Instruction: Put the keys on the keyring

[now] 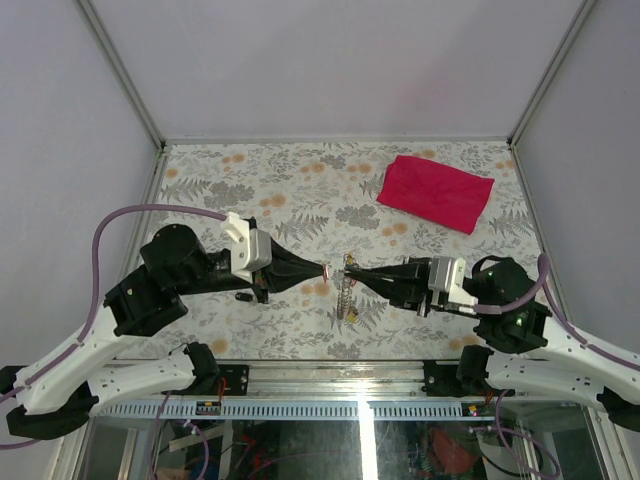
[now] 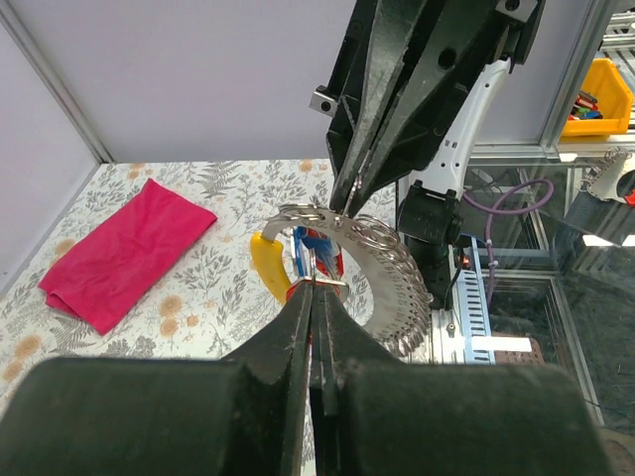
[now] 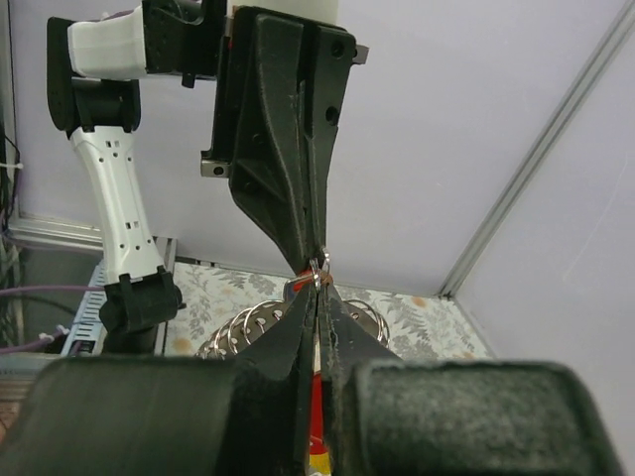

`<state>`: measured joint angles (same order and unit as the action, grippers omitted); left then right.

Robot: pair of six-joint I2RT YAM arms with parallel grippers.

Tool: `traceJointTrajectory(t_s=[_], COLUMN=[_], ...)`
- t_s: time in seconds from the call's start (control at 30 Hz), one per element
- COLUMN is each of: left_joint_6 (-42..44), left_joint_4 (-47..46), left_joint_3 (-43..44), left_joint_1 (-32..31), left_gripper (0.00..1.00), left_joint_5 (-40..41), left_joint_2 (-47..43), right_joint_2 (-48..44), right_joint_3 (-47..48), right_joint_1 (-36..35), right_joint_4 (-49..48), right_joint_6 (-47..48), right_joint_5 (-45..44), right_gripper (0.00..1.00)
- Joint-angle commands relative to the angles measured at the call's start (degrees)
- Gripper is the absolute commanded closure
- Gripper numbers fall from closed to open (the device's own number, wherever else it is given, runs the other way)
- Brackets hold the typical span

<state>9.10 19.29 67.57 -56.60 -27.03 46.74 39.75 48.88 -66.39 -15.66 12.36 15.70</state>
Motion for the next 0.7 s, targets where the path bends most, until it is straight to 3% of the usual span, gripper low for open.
traceJointTrajectory(t_s=[0.0,0.17,0.33,0.67], left_joint_6=[-0.14,-0.01,0.09,0.14], left_joint_4=[-1.29,-1.09,-0.97,-0.81], left_joint_3=[2.07,2.41,2.54,2.61], left_joint_1=[-0.28,-0.29,-0.27,-0.28], left_gripper=[1.00,1.00,1.00,1.00], left_joint_5=[-0.55,-0.51,-0.70,-2.23], left_joint_2=[-0.07,0.16,0.25,-0.43], right_joint_2=[-1.60,-0.18,2.52,4.29], right_joint_3=[-1.56,0.42,5.96,9.43], right_joint_1=[-0.42,-0.41,-0.46,-0.44], right_joint_4=[-6.96,-5.17,0.04,1.52], right_joint_6=[8.26,10.85,4.10,-7.17], right_joint_5=[3.82,5.46,5.52,1.17], right_gripper=[0.97,0.99,0.99,1.00])
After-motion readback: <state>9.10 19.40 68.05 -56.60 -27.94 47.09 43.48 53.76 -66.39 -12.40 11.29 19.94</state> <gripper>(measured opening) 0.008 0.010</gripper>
